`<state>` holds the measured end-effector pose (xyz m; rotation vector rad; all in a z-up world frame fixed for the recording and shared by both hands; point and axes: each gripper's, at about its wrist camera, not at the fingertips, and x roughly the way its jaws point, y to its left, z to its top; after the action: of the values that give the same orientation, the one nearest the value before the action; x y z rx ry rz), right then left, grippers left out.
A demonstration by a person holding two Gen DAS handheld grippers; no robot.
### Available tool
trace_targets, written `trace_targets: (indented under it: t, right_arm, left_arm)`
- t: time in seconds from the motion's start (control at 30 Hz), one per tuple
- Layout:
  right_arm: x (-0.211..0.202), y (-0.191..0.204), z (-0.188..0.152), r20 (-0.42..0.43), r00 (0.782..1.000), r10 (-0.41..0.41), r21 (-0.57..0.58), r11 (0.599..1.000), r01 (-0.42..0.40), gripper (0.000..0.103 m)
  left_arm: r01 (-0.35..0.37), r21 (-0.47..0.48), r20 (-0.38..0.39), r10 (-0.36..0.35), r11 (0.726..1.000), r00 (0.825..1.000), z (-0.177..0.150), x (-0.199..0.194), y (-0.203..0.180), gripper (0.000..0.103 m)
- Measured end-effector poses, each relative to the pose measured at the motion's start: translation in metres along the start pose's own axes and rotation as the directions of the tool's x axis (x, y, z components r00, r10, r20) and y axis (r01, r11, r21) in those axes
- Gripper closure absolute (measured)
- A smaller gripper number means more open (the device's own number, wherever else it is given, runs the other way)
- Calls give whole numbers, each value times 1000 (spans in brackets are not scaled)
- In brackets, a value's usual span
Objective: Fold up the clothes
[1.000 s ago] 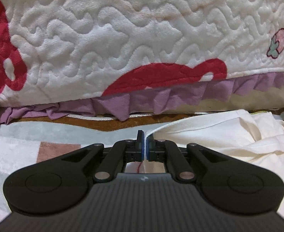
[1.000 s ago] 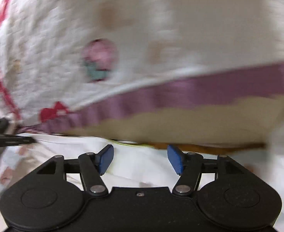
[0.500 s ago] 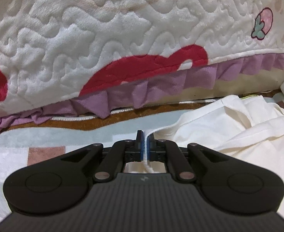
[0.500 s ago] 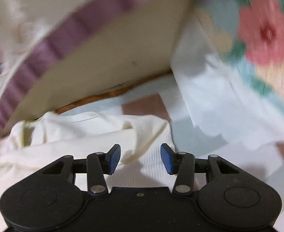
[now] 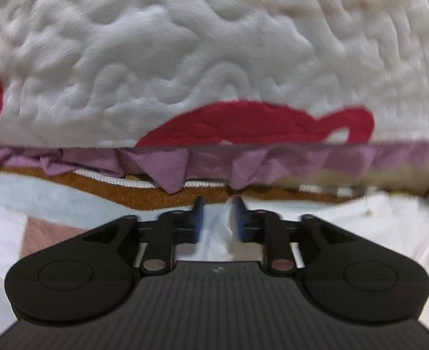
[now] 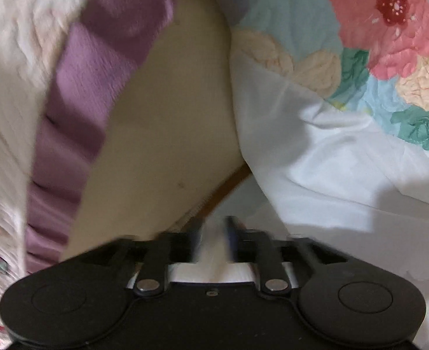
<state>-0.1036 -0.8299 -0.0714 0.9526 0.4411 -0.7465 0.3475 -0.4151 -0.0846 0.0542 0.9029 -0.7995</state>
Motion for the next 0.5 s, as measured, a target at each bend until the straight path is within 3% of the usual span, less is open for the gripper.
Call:
trace_targets:
  t: [0.1, 0.23, 0.37, 0.5]
  right_arm:
    - [1, -6, 11, 29, 999, 37, 60, 997, -39, 43]
    - [4, 6, -4, -37, 999, 0, -151, 989, -5, 43]
    - [8, 19, -21, -97, 994, -59, -376, 927, 18, 43]
    - [17, 21, -31, -116, 990, -78, -411, 911, 23, 43]
  left_arm:
    - [42, -13, 58, -42, 999, 997, -5, -11, 0, 77]
    - [95, 113, 34, -99, 989, 995, -14, -9, -26, 59]
    - [148, 236, 3, -153, 960, 988, -23, -7, -52, 41]
    - [203, 339, -34, -203, 919, 979, -31, -4, -77, 37]
